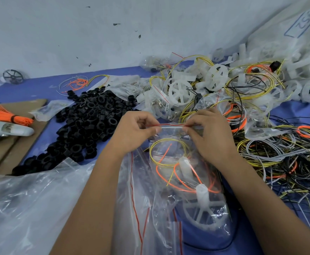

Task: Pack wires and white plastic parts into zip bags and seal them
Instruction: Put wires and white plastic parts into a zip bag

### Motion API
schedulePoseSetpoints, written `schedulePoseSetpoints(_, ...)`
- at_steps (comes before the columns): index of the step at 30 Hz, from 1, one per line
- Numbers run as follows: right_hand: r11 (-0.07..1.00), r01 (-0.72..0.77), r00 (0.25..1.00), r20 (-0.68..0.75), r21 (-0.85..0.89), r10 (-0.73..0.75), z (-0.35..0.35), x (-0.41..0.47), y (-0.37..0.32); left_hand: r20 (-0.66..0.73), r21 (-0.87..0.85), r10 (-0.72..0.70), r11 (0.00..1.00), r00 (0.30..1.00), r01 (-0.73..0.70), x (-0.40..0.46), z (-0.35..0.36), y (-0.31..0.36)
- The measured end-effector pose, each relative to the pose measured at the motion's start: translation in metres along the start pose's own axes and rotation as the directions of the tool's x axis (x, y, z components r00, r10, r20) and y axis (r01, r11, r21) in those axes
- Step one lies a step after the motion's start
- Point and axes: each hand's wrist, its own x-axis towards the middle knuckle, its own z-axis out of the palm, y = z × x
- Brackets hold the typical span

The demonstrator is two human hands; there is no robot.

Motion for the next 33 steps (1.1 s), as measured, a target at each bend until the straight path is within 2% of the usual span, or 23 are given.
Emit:
schedulePoseSetpoints(3, 0.975, 0.055, 0.998, 0.022, -0.213, -0.051, 0.003, -0.002, -0.01, 0.004, -0.076, 0.011, 0.997, 1.0, -0.01, -0.002, 0.001, 0.006)
schedulePoseSetpoints(5, 0.966, 0.106, 0.994, 0.013, -0.237, -0.106, 0.008, -0.002, -0.017, 0.002, -0.118, 0.037, 0.992, 0.999, -0.037, -0.002, 0.007, 0.012)
schedulePoseSetpoints(8, 0.982, 0.129, 0.99, -0.039, -0.135, -0.135, 0.011, -0.001, -0.022, -0.006, -0.157, 0.055, 0.986, 0.998, -0.055, -0.004, 0.012, 0.017)
schedulePoseSetpoints(15, 0.998, 0.055, 0.998, -0.034, -0.021, -0.056, 0.009, -0.001, -0.017, -0.032, -0.24, 0.038, 0.97, 0.999, -0.045, -0.002, 0.001, 0.008)
schedulePoseSetpoints(22, 0.997, 0.058, 0.997, -0.045, 0.052, -0.055, 0.01, -0.002, -0.017, -0.017, -0.208, 0.082, 0.975, 0.997, -0.084, -0.003, 0.004, 0.015)
schedulePoseSetpoints(29, 0.977, 0.145, 0.987, -0.09, 0.154, -0.132, 0.011, 0.001, -0.015, 0.038, -0.197, 0.119, 0.974, 0.992, -0.109, -0.004, 0.012, 0.022)
schedulePoseSetpoints(33, 0.966, 0.147, 0.988, -0.071, 0.212, -0.135, 0.009, 0.001, -0.016, 0.041, -0.175, 0.169, 0.972, 0.985, -0.159, -0.004, 0.012, 0.024)
